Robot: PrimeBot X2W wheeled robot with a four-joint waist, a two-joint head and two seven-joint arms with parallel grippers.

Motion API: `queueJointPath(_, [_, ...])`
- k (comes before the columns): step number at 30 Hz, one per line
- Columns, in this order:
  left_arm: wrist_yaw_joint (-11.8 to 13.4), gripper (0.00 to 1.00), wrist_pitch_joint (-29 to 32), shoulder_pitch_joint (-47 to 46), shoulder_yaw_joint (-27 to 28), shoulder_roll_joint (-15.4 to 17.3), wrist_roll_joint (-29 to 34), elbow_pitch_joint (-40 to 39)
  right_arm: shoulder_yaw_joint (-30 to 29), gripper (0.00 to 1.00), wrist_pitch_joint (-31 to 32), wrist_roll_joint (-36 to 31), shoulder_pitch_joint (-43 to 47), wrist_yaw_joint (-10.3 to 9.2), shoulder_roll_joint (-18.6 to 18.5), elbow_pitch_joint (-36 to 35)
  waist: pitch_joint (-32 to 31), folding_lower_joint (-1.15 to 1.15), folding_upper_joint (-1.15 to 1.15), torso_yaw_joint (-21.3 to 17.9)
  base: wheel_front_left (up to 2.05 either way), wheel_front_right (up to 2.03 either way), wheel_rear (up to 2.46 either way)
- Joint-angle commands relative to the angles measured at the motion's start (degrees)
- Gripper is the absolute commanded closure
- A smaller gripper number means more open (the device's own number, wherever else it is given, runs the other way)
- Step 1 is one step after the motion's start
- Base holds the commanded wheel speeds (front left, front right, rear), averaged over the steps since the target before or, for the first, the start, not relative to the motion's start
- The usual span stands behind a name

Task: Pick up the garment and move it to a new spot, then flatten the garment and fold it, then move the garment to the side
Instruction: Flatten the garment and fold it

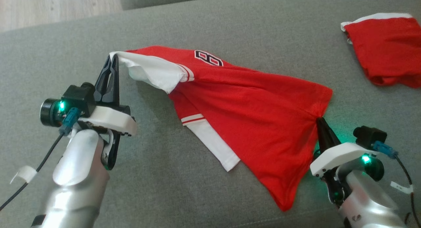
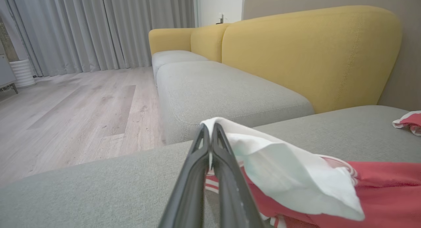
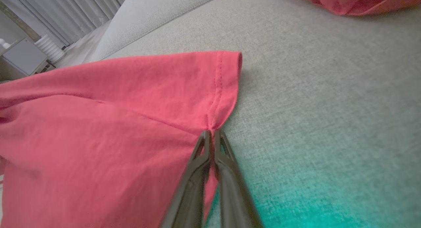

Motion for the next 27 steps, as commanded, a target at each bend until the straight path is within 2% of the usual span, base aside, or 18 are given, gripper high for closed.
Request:
queueJointPath(1, [-0.41,1.0,-0.28,-1.55,2.01,1.46,0.39,-1.99,1.06,1.0,-0.33,0.19,-0.31,0.39,-1.15,-1.58,-1.1,0.0,0.0,-0.03,0.0,0.0,0.0])
queueJointPath(7, [-1.09,1.0,-0.28,-1.34,2.79,1.42,0.68,-4.48,-3.32,1.0,-0.35,-3.4,0.34,0.39,-4.03,-7.98,-4.53,0.0,0.0,0.17,0.0,0.0,0.0])
queueJointPath(15, [-3.95,1.0,-0.28,-3.84,3.34,1.16,0.18,-11.64,-10.82,1.0,-0.36,-11.65,1.39,0.39,-9.34,-21.72,-12.13,0.0,0.0,1.49,0.0,0.0,0.0])
queueJointPath(21, [-5.43,1.0,0.86,-10.74,3.39,1.09,-2.35,-18.83,-14.78,1.0,0.46,-16.09,0.55,0.39,-12.55,-33.32,-15.18,0.0,0.0,2.67,0.0,0.0,0.0])
queueJointPath(27, [-5.79,1.0,4.15,-20.59,3.42,0.79,-3.64,-23.53,-16.38,1.0,7.03,-19.83,-4.61,0.39,-15.26,-43.5,-15.75,0.0,0.0,4.15,0.0,0.0,0.0])
